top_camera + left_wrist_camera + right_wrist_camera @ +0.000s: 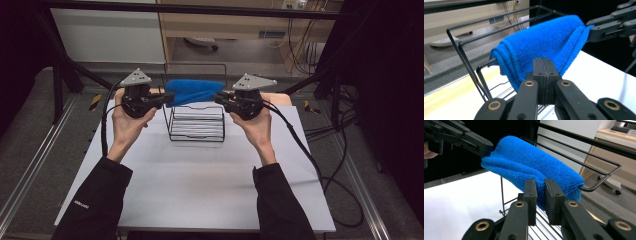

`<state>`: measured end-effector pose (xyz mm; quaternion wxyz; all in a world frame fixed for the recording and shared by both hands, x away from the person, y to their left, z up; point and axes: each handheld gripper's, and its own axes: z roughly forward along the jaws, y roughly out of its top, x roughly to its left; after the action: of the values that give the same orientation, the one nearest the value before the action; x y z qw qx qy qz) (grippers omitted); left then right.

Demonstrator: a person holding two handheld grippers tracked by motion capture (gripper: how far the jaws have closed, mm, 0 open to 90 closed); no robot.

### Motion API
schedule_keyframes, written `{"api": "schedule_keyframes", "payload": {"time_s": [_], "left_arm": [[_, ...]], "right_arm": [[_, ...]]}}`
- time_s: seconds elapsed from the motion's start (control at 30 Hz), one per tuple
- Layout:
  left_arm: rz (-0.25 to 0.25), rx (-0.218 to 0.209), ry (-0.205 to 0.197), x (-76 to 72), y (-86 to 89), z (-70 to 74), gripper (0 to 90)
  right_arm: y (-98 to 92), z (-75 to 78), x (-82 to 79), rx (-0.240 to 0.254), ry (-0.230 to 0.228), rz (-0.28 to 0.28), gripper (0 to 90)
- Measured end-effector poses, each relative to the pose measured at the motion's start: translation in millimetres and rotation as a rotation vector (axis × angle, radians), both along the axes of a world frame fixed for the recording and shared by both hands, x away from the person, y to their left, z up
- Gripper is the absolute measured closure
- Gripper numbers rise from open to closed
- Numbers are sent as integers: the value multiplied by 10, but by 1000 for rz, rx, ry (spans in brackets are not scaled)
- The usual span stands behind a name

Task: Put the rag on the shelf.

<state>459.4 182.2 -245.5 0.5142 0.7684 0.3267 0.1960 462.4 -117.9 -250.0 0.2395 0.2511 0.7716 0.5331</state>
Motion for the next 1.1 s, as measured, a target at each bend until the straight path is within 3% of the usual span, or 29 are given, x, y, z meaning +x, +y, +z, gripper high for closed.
{"api": "schedule_keyframes", "payload": {"time_s": [0.27, 0.6, 0.67, 0.77, 0.87, 0.97, 1.1], "left_arm": [[17, 33, 4, 48, -42, -125, 898], [29, 59, -2, 92, -70, -227, 897], [31, 59, -1, 102, -67, -245, 898], [34, 55, 2, 114, -61, -275, 897], [36, 54, 0, 120, -61, -303, 897], [39, 51, 1, 135, -64, -336, 893], [36, 44, -1, 151, -67, -359, 881]], "right_arm": [[6, -6, -14, -7, 3, 3, 725], [49, -36, -14, 40, 33, 21, 623], [60, -51, -12, 38, 40, 20, 652], [57, -100, 5, 44, 83, 17, 793], [20, -178, 36, 48, 122, -12, 874], [-37, -280, 80, 52, 149, -43, 895], [-80, -355, 115, 58, 147, -66, 894]]}}
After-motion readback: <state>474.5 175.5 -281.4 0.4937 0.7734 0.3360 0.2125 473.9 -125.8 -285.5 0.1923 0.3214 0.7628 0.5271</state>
